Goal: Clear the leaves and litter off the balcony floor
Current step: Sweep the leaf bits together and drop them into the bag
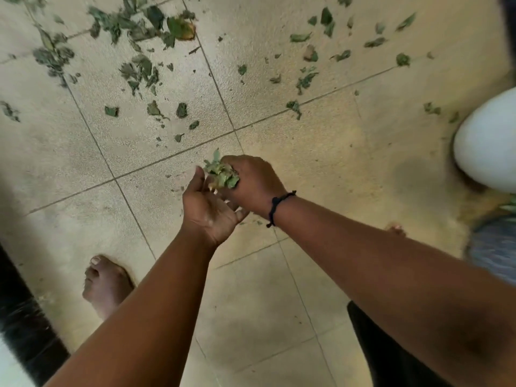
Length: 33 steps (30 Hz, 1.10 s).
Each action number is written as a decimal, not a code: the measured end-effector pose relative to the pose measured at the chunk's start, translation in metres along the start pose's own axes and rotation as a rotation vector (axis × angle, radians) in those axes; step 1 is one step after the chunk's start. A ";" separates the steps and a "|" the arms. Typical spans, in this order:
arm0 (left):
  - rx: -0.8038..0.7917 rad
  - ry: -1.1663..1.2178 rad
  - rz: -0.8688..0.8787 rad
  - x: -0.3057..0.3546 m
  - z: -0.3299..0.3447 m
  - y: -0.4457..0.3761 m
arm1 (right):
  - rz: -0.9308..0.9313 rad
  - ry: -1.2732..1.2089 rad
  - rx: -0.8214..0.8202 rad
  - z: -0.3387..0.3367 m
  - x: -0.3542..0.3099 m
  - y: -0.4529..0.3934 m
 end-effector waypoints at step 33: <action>-0.811 -0.083 0.443 0.266 0.522 0.582 | -0.461 -0.547 0.855 -0.461 -0.592 0.226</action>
Point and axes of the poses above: each hand's wrist, its own y-axis away from the middle knuckle, its own z-axis out of the palm, x = y × z, the point moved 3 cm from there along -y, towards the middle knuckle, and after that the axes turned 8 degrees about -x, right-handed, at the moved point
